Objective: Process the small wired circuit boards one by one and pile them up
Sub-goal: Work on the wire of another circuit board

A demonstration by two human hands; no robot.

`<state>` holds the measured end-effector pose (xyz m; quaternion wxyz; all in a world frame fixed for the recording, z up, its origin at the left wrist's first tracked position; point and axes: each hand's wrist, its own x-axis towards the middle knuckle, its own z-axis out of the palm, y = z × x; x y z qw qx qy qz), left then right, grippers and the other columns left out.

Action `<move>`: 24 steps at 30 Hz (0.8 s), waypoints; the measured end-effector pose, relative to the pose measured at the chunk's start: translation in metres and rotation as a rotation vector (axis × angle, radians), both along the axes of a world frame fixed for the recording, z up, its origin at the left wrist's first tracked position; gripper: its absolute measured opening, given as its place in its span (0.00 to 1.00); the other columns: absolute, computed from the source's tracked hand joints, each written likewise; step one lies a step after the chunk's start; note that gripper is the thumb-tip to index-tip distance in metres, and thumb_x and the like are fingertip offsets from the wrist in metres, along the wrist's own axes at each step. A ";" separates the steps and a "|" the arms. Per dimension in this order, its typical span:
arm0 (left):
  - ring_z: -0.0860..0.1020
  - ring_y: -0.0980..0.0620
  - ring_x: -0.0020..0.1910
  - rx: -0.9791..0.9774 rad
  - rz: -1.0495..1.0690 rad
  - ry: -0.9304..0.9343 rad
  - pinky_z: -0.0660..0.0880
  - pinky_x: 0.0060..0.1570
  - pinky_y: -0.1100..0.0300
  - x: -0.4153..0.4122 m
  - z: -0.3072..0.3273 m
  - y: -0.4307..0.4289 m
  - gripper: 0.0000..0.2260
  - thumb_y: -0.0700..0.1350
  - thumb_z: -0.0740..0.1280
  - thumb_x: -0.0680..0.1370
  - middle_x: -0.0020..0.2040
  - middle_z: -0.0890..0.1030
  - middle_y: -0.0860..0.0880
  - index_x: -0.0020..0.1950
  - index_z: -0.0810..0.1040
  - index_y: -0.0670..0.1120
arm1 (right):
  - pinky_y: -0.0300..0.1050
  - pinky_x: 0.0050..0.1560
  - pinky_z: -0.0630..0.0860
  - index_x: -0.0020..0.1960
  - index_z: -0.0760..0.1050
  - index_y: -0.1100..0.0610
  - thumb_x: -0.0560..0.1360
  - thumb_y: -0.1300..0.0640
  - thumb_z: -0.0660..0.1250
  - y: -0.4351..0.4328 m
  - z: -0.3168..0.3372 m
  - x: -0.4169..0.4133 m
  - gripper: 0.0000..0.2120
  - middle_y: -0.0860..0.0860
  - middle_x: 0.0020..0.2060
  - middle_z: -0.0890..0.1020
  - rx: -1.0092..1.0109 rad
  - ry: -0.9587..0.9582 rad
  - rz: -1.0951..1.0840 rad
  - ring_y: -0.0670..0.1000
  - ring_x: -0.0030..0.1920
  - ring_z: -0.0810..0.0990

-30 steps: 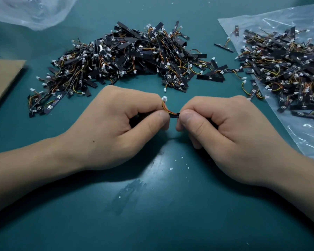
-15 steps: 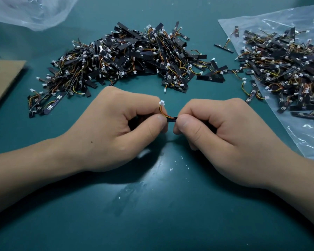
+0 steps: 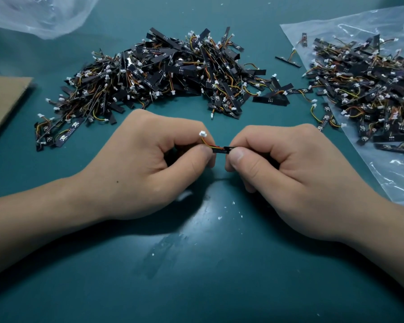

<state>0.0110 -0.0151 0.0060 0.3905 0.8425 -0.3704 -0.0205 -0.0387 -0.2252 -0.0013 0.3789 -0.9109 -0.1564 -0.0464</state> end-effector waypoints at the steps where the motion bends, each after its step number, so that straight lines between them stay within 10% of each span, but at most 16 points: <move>1: 0.73 0.62 0.30 0.016 0.003 -0.011 0.68 0.35 0.69 0.000 0.000 0.000 0.08 0.45 0.65 0.78 0.32 0.78 0.56 0.40 0.80 0.49 | 0.43 0.33 0.70 0.41 0.78 0.49 0.80 0.50 0.62 0.000 0.000 0.000 0.11 0.49 0.30 0.79 -0.009 0.001 0.003 0.52 0.34 0.77; 16: 0.76 0.43 0.31 0.001 0.022 -0.032 0.75 0.35 0.50 0.001 0.000 -0.002 0.12 0.45 0.65 0.76 0.32 0.80 0.45 0.41 0.82 0.38 | 0.45 0.35 0.71 0.42 0.78 0.47 0.79 0.48 0.61 0.001 0.001 -0.001 0.10 0.46 0.32 0.80 -0.015 0.035 -0.004 0.51 0.35 0.78; 24: 0.74 0.51 0.32 -0.011 -0.016 -0.088 0.73 0.37 0.56 0.000 0.002 -0.002 0.20 0.52 0.59 0.76 0.33 0.81 0.48 0.43 0.83 0.39 | 0.44 0.32 0.71 0.40 0.78 0.49 0.78 0.50 0.62 0.000 0.001 0.000 0.11 0.50 0.31 0.80 0.003 0.051 0.005 0.53 0.33 0.77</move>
